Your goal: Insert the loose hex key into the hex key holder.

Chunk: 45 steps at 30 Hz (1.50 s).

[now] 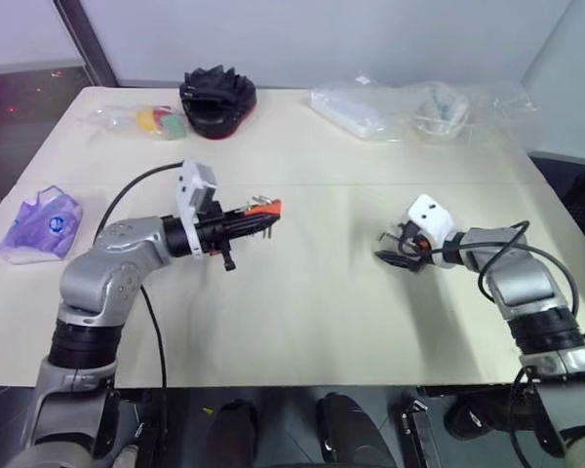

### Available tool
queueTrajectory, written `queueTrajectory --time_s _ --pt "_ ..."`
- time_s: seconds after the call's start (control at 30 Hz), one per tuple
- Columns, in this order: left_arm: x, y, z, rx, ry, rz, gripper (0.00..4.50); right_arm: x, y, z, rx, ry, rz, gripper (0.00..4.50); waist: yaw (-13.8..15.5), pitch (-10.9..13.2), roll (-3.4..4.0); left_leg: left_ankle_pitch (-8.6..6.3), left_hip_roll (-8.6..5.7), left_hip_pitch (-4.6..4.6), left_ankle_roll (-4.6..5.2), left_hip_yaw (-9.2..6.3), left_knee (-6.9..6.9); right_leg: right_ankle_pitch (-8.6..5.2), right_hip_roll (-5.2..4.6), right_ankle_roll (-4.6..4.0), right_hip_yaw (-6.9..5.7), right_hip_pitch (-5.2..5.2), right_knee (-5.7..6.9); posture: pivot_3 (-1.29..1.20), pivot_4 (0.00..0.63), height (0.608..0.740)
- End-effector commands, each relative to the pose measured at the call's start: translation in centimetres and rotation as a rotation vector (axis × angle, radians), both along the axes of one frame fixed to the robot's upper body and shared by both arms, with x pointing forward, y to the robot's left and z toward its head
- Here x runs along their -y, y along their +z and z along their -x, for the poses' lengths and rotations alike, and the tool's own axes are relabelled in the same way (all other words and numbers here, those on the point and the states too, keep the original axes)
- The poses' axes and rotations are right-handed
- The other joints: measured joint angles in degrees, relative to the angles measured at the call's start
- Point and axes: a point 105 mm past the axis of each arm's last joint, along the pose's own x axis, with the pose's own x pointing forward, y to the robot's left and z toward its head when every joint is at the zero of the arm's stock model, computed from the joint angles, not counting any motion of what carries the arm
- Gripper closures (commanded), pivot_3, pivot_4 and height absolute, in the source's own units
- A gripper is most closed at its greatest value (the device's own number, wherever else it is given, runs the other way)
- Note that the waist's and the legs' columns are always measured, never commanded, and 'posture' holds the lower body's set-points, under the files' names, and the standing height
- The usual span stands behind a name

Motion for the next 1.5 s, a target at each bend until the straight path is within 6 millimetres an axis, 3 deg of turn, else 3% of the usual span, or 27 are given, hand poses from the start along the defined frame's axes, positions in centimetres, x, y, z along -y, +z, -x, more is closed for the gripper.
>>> queueTrajectory --time_s 0.03,0.23,0.37,0.53,0.73,0.83,0.93,1.03,1.17,1.27,1.37,1.5 --pt "0.0 1.2 0.5 0.068 0.001 0.007 4.5 1.2 -1.1 -0.7 -0.039 -0.083 0.0 0.05 0.0 0.0 -0.02 0.0 0.0 0.04 0.0 0.0 0.01 0.0 0.0 0.0 0.0 0.05 0.0 0.0 0.15 0.74" --pt "-0.2 1.3 0.5 0.072 0.015 0.007 4.5 1.3 -1.8 -1.3 -0.096 -0.119 -0.031 0.05 -0.1 0.0 -0.02 0.0 0.0 0.21 0.0 -0.01 0.02 0.0 0.01 0.0 -0.01 0.26 -0.03 0.0 0.15 0.74" --pt "-0.2 1.3 0.4 0.075 0.022 0.004 4.5 1.4 -2.4 -1.4 -0.133 -0.137 -0.049 1.82 0.0 0.0 -0.03 0.0 0.0 0.29 0.0 0.0 0.02 0.0 0.01 0.0 -0.01 0.35 -0.04 0.0 0.15 0.74" --pt "-0.3 1.4 0.3 0.078 0.028 0.002 4.5 1.2 -2.5 -1.2 -0.165 -0.145 -0.083 4.47 0.1 -0.1 -0.07 0.0 -0.04 0.34 0.0 -0.01 0.02 0.0 -0.01 0.0 -0.06 0.49 -0.15 0.0 0.15 0.74" --pt "-0.2 1.6 0.1 0.082 0.028 0.001 4.5 0.6 -2.5 -0.9 -0.171 -0.145 -0.116 4.47 0.1 -0.1 -0.08 0.0 -0.03 0.32 0.0 -0.03 -0.01 0.0 -0.01 0.01 -0.12 0.49 -0.19 0.0 0.15 0.74" --pt "-0.1 1.7 0.1 0.085 0.028 0.002 4.5 -0.3 -1.2 -1.1 -0.079 -0.109 -0.141 4.47 0.1 -0.1 -0.08 0.0 -0.03 0.29 0.0 -0.04 -0.01 0.0 -0.01 0.01 -0.15 0.49 -0.2 0.0 0.15 0.74" --pt "0.0 1.8 -0.1 0.089 0.031 0.006 4.5 -1.9 2.0 -1.8 0.114 -0.037 -0.19 4.47 0.0 -0.1 -0.07 0.0 -0.02 0.25 0.0 -0.04 -0.02 0.0 0.0 0.01 -0.16 0.44 -0.2 0.0 0.15 0.74" --pt "0.4 2.2 -0.3 0.09 0.031 0.023 4.5 -4.1 7.9 -2.2 0.406 -0.007 -0.344 4.47 -0.4 0.0 0.03 0.0 0.01 0.12 0.0 -0.04 -0.04 0.01 0.03 0.02 -0.07 0.21 -0.13 0.0 0.15 0.74" --pt "1.0 2.8 -0.9 0.09 0.027 0.048 4.5 -7.4 15.0 -0.7 0.742 0.03 -0.583 4.47 -0.3 0.0 0.04 0.0 0.04 -0.08 -0.01 -0.01 -0.06 0.01 0.04 0.02 0.02 -0.21 0.15 0.0 0.15 0.74" --pt "1.3 3.3 -1.5 0.09 0.019 0.059 4.5 -9.6 18.7 1.0 0.938 0.059 -0.724 4.47 -0.1 0.0 0.04 0.01 0.09 -0.08 -0.01 -0.05 -0.09 0.01 0.04 0.02 -0.02 -0.23 0.19 0.0 0.15 0.74" --pt "1.7 4.3 -2.3 0.089 0.006 0.078 4.5 -11.8 21.4 2.3 1.09 0.064 -0.841 4.47 0.0 0.0 0.04 0.05 0.07 -0.07 -0.1 -0.05 -0.09 0.01 -0.01 0.02 -0.03 -0.24 0.25 0.0 0.15 0.74" --pt "2.0 5.7 -3.1 0.094 -0.013 0.091 4.5 -13.7 22.2 3.0 1.193 0.064 -0.912 4.47 0.0 0.0 0.04 0.1 -0.02 -0.07 -0.18 -0.04 -0.09 0.01 -0.04 0.02 -0.03 -0.23 0.25 0.0 0.15 0.74"
